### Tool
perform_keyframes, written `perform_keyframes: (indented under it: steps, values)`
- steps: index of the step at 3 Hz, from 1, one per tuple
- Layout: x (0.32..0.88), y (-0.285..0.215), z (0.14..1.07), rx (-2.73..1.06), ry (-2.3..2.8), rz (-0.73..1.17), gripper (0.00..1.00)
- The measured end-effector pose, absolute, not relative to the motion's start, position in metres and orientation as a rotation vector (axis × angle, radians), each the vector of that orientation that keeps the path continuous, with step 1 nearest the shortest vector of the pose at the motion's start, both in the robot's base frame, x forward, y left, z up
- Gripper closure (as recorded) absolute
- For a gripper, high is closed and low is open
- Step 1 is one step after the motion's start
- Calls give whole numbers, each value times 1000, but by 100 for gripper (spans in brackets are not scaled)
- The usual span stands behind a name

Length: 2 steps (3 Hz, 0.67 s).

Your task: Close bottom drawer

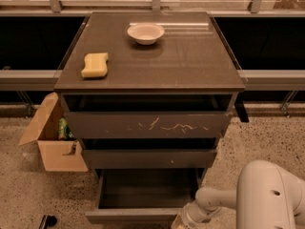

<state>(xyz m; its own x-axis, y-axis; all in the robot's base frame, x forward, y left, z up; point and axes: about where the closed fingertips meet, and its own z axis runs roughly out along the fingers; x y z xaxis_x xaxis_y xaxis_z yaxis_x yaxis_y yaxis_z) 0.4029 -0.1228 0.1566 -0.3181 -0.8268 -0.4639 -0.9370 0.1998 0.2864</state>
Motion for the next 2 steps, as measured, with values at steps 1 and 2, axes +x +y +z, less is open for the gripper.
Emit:
perform_keyframes:
  steps: [1, 2]
  values:
    - [416, -127, 157, -1681, 2260, 744, 20]
    - [431, -128, 160, -1665, 2242, 725, 0]
